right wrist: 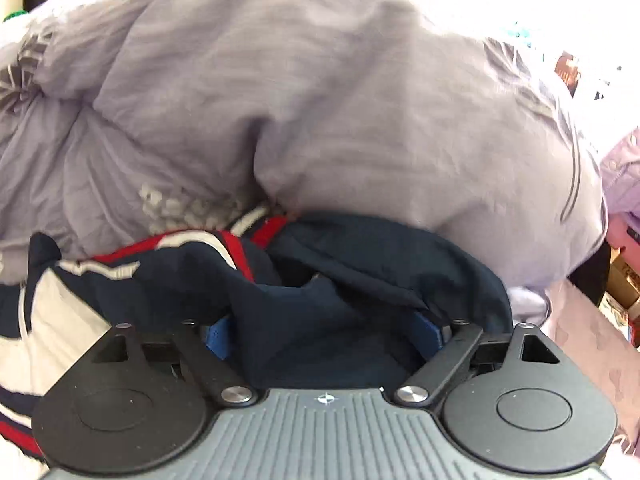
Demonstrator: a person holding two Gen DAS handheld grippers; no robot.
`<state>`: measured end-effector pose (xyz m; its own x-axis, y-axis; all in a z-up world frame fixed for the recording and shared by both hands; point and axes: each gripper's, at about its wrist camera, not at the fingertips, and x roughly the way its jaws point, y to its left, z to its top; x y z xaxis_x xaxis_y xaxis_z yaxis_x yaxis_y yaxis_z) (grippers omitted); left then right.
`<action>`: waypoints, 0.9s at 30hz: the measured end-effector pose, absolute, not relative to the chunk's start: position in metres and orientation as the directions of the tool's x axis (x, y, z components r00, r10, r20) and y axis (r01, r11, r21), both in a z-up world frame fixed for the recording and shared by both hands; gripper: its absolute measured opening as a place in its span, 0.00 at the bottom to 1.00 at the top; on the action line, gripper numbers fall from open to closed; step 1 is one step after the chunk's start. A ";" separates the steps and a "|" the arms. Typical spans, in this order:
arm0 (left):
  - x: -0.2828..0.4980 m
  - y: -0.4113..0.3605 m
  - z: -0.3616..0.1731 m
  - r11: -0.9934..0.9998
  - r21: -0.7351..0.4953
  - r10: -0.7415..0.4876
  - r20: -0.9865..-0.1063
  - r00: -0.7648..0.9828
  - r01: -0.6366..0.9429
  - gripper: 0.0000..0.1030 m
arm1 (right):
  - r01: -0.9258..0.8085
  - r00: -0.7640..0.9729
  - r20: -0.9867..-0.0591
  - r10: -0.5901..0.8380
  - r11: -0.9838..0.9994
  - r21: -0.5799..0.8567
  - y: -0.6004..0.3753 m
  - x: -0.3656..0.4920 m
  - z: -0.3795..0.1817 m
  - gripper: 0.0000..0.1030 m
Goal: Fold clothes
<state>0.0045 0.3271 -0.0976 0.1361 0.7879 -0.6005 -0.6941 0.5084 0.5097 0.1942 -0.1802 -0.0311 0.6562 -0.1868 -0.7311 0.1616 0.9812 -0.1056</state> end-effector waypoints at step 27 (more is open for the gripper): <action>-0.006 0.402 -0.013 0.297 0.646 0.943 -0.315 0.109 -0.703 0.94 | -0.049 0.602 -0.798 0.038 0.999 0.010 -0.162 0.168 -0.044 0.91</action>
<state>-0.0061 0.4020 -0.0135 0.1085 0.9429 -0.3150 -0.7029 0.2968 0.6464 0.1679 -0.1616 -0.0438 0.6018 0.0377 -0.7978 -0.0490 0.9987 0.0103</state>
